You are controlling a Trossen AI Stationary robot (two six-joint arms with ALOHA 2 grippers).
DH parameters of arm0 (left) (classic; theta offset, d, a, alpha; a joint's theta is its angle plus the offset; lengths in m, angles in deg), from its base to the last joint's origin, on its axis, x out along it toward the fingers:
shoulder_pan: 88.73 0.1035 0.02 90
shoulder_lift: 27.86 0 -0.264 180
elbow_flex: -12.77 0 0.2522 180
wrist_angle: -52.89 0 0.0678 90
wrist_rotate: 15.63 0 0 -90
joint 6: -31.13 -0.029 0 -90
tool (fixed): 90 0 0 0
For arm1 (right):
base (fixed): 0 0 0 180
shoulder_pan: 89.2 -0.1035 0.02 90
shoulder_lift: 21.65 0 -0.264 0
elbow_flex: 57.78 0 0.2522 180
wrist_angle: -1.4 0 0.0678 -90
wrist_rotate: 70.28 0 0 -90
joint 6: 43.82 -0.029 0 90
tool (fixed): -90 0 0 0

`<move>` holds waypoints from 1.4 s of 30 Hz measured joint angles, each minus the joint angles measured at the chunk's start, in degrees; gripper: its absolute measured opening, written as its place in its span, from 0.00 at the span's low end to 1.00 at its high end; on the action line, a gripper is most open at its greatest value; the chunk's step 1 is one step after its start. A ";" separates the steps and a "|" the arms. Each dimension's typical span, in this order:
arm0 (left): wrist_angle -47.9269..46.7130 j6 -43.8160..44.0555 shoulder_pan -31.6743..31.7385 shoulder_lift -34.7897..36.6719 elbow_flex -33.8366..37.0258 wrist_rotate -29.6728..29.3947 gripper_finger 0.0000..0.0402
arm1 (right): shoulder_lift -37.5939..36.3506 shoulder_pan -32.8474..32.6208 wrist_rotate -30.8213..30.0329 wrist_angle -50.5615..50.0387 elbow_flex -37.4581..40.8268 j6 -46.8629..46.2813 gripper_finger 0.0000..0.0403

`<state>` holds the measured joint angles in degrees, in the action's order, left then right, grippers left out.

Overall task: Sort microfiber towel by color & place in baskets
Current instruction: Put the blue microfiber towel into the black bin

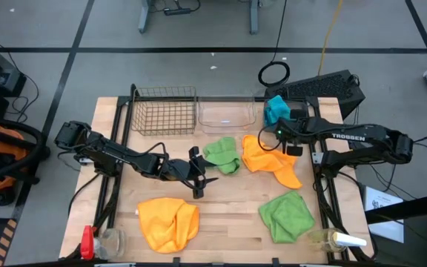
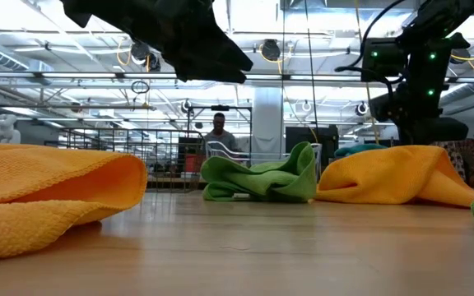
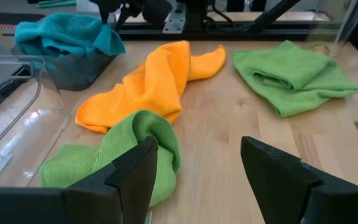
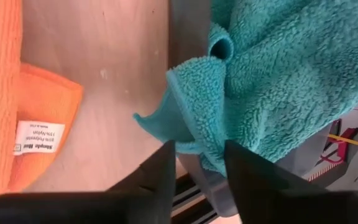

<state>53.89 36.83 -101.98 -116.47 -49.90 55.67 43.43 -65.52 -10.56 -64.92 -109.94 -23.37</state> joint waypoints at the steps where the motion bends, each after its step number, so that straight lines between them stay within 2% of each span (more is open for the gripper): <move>1: 0.14 0.00 0.00 0.00 0.02 0.00 0.59 | 0.00 0.00 0.04 0.31 0.00 -0.04 0.25; 7: -0.04 0.02 0.00 0.00 0.02 0.01 0.59 | 0.00 0.00 0.35 2.39 0.00 0.06 0.03; 15: -0.17 0.04 -0.17 0.00 0.02 0.02 0.59 | -0.01 -0.02 0.62 -0.09 -1.73 -0.52 0.00; 19: -0.21 0.02 -0.26 0.00 0.02 0.02 0.59 | -0.04 -0.02 4.11 -1.04 -2.84 -1.14 0.01; 23: -0.32 0.00 -0.26 0.00 0.02 0.02 0.59 | -0.04 -0.17 5.03 -0.74 -2.34 1.15 0.09; 27: -0.32 -0.02 -0.26 0.00 0.02 0.02 0.59 | -0.04 -0.17 1.69 2.47 -0.40 3.52 0.24; 31: -0.34 -0.02 -0.26 0.00 0.02 0.02 0.59 | -0.04 -0.17 1.42 4.87 0.85 4.90 0.41; 34: -0.35 -0.07 -0.26 0.00 0.02 0.02 0.59 | -0.04 -0.04 1.70 4.74 1.01 4.87 0.45; 37: -0.36 -0.09 -0.26 0.00 0.02 0.04 0.59 | -0.04 0.38 1.70 4.26 1.05 4.85 0.38; 42: -0.34 -0.09 -0.26 0.00 0.02 0.02 0.59 | -0.04 0.70 1.76 3.97 1.06 4.41 0.14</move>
<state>53.55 36.74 -102.25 -116.47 -49.88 55.69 43.39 -64.82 -8.79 -60.95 -108.87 -18.97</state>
